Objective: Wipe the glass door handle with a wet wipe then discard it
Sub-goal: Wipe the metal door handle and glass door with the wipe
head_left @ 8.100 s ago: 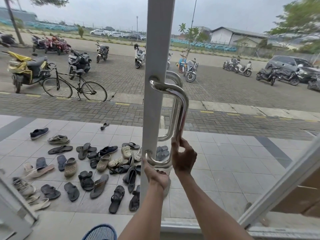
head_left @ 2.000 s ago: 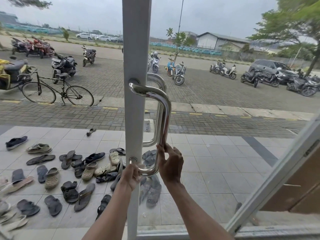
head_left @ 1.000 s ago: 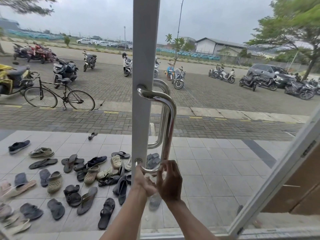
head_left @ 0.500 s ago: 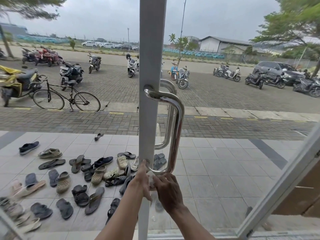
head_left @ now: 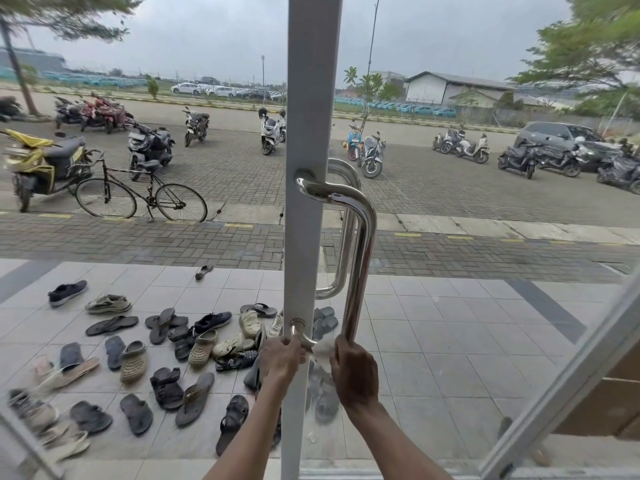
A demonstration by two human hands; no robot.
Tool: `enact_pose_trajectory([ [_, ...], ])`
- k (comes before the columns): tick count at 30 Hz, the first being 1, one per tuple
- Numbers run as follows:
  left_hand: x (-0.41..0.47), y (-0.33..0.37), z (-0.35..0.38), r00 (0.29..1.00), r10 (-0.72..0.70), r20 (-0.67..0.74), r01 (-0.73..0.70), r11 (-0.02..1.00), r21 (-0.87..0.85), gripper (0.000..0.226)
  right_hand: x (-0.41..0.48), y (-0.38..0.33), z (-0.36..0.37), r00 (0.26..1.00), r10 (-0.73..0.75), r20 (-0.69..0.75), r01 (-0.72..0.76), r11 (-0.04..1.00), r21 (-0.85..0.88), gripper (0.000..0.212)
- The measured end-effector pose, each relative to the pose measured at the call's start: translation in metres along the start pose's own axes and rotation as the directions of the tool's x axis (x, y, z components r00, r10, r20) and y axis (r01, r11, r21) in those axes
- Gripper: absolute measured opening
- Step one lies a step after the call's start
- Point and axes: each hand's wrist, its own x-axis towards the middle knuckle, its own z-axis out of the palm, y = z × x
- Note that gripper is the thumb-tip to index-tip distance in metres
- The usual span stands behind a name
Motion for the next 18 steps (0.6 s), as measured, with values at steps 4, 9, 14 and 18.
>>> enact_pose_trajectory([
  [4, -0.002, -0.012, -0.001, 0.955, 0.295, -0.026, -0.262, 0.881, 0.393, 0.020, 0.003, -0.001, 0.011, 0.981, -0.195, 0.000, 0.193, 0.971, -0.141, 0.028],
  [9, 0.002, -0.020, -0.007, 0.915, 0.401, 0.046, -0.353, 0.742, 0.569, 0.050, 0.008, -0.022, 0.024, 0.957, -0.269, 0.107, 0.286, 0.935, -0.210, 0.027],
  [14, 0.011, -0.018, -0.015, 0.931, 0.350, 0.104, -0.342, 0.735, 0.586, 0.050, 0.020, -0.045, 0.041, 0.942, -0.271, 0.196, 0.317, 0.912, -0.261, 0.051],
  [18, 0.016, -0.018, -0.015, 0.882, 0.455, 0.121, -0.437, 0.697, 0.568, 0.057, -0.001, -0.030, 0.043, 0.941, -0.323, 0.105, 0.331, 0.806, -0.490, 0.068],
])
